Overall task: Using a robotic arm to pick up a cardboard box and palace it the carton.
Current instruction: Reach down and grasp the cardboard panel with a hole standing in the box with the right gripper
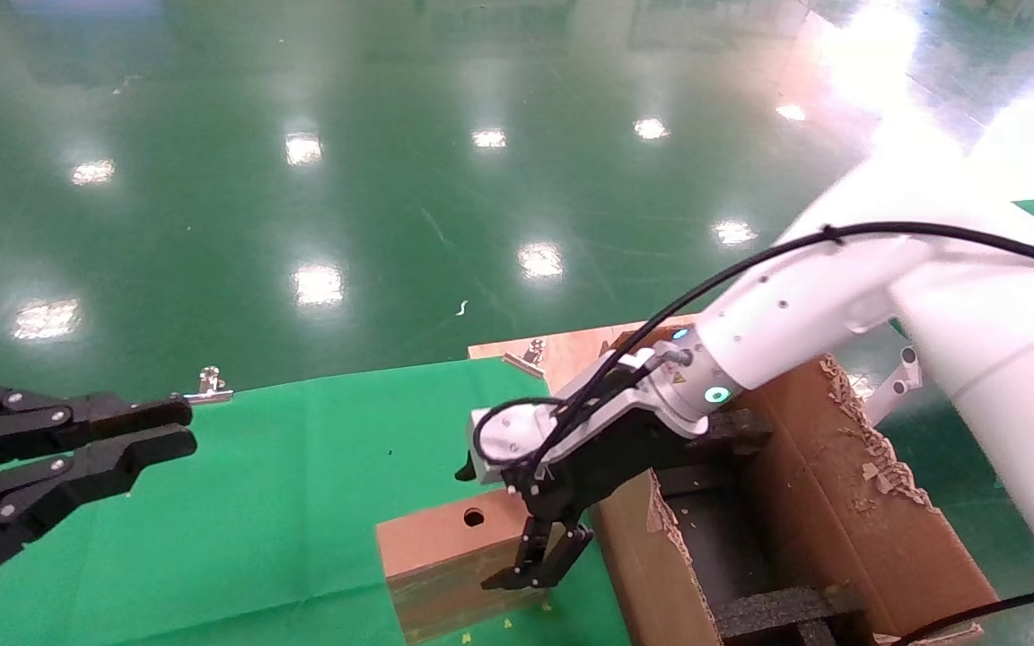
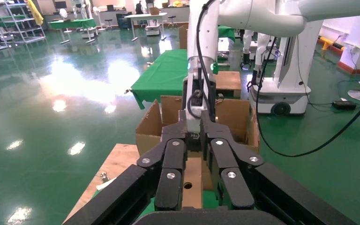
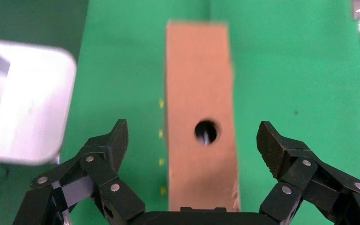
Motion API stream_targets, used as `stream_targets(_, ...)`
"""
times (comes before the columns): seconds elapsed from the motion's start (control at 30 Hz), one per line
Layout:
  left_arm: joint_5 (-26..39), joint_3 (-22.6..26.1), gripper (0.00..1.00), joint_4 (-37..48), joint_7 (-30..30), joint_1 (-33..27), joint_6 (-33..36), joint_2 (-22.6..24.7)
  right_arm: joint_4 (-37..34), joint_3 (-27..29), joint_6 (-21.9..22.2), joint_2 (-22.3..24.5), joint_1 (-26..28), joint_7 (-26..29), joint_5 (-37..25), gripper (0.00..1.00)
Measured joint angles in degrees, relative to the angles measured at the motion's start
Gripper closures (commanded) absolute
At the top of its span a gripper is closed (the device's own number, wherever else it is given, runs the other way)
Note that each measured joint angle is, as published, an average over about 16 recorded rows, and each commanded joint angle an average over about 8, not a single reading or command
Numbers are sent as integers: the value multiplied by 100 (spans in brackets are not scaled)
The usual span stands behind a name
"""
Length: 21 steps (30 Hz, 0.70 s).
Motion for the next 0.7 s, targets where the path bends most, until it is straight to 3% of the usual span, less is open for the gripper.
stream_targets(0.07,0,0,96,0,0,0,0,0,-117,-159,1,-96,99,-104,-65,0)
stream_targets(0.23,-1,0,34,1,0,1,0,0,-361,-490,7,-281,291,-322,-166,1)
stream_targets(0.3,-1,0,9,1,0,1,-1,0,-430,-574,12,-327,337,-379,-176,16)
stream_targets(0.33,-1,0,0,1,0,1,-1,0,-457,-606,14,-345,355,-403,-179,29)
stream_targets(0.5,-2,-1,0,2,0,1,-1,0,-535,-693,21,-392,402,-466,-182,90)
stream_targets(0.57,-3,-1,0,2,0,2,-1,-1,-544,-702,21,-397,408,-471,-184,100)
stream_targets(0.7,-3,-1,0,2,0,2,-1,-1,-536,-692,22,-391,403,-466,-176,100)
